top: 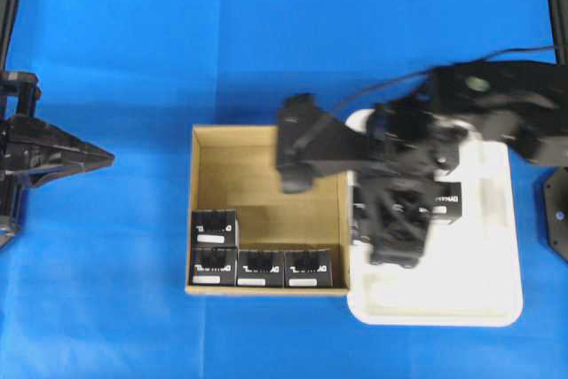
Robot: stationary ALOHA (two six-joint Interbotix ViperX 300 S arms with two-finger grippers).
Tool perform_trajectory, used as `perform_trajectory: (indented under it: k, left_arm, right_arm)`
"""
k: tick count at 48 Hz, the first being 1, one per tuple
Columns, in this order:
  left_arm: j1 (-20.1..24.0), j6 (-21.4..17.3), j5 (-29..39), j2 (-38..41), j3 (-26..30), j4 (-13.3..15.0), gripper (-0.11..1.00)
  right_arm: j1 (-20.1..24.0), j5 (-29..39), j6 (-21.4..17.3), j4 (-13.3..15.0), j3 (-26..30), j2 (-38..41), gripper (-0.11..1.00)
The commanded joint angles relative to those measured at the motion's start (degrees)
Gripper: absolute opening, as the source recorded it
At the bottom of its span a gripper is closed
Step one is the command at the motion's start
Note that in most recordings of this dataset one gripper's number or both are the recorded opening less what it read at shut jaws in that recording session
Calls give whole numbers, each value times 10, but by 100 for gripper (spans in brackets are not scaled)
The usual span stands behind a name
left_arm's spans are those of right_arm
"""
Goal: Pick the box from inside the cardboard box.
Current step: 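Lift the package and carry it right over the white tray, then lower the held package into the white tray beside the others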
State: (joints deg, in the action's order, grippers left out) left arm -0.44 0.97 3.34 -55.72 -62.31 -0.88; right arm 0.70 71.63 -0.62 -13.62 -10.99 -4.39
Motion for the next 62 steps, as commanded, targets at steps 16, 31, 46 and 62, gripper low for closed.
perform_trajectory:
  k: [16,31,46,62]
  left_arm:
    - [1,2,19,1,15,-1,-6]
    - [2,2,19,1,14,-1,-6]
    - [4,2,19,1,15,-1,-6]
    - [5,3,19,1,16,-1,-6]
  right_arm:
    - [57,-172,-45,-3,-190,-82,62]
    - [76,-287,-42,14,-273,-50,62]
    - [76,-371,-44,65,-299,-8,62]
    - [73,-382,-45,91,-297,29,62]
